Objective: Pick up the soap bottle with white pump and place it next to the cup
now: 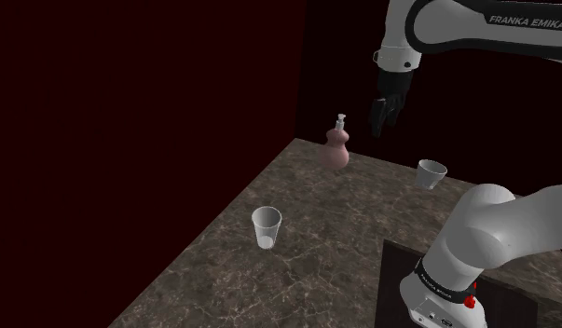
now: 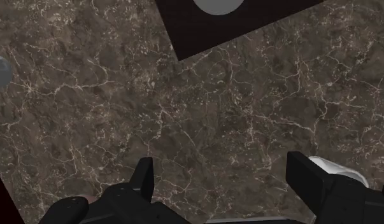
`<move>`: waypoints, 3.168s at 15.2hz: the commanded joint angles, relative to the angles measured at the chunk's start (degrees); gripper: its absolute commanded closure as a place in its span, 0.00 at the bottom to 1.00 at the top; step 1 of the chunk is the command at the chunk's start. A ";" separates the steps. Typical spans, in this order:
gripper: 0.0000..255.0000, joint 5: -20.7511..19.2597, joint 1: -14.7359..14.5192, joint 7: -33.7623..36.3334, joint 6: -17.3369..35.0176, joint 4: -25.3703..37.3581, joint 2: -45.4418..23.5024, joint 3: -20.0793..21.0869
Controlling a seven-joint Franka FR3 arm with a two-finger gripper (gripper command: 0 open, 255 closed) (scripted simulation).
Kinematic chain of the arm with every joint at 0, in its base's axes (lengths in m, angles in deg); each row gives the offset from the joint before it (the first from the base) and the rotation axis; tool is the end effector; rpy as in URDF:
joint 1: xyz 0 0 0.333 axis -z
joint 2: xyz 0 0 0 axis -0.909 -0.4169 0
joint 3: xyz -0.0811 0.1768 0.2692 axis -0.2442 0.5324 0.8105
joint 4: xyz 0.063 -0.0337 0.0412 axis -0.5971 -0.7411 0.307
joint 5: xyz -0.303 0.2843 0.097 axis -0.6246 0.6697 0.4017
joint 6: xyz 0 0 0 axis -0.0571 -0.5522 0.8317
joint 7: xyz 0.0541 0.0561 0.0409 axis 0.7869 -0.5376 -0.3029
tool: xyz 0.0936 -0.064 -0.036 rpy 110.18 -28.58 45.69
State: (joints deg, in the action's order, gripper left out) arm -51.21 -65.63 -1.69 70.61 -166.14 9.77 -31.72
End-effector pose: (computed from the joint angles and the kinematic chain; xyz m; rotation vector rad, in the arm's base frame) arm 0.3154 -0.0117 0.6047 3.0458 0.0142 -0.0857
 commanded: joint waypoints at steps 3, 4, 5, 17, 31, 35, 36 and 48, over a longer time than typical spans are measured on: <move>0.00 -1.43 0.41 -2.92 3.71 -2.27 0.26 -2.76; 0.00 -2.11 0.62 -4.38 5.60 -3.27 0.22 -4.17; 0.00 -2.76 0.84 -5.83 7.51 -4.19 0.07 -5.59; 0.00 -6.10 0.99 -24.19 31.41 -7.64 -10.73 -24.11; 0.00 24.12 -12.68 -62.61 49.02 7.13 -43.05 -50.99; 0.00 43.14 -8.79 -78.06 44.86 16.20 -57.75 -51.18; 0.00 46.64 -6.56 -80.72 43.55 18.66 -60.88 -49.95; 0.00 57.47 0.25 -87.56 43.11 25.18 -71.77 -43.72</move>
State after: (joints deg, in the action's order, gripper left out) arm 6.09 -65.43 -89.10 113.60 -140.91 -61.88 -75.52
